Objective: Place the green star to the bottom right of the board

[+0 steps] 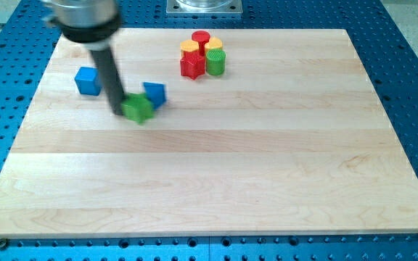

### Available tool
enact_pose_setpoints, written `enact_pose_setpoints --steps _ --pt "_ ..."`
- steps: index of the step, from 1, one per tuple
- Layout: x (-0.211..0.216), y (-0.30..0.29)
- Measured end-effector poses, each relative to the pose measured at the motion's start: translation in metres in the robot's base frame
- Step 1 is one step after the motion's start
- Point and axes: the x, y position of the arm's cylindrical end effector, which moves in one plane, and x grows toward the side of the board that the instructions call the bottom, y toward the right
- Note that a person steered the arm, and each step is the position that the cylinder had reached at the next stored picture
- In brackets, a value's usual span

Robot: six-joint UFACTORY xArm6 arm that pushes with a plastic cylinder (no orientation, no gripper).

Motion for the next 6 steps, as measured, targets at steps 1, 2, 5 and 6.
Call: enact_pose_setpoints --steps 1,2,5,6 --pt "0.030 0.066" --pt "0.066 0.132" --pt "0.033 0.148" --pt "0.042 0.227"
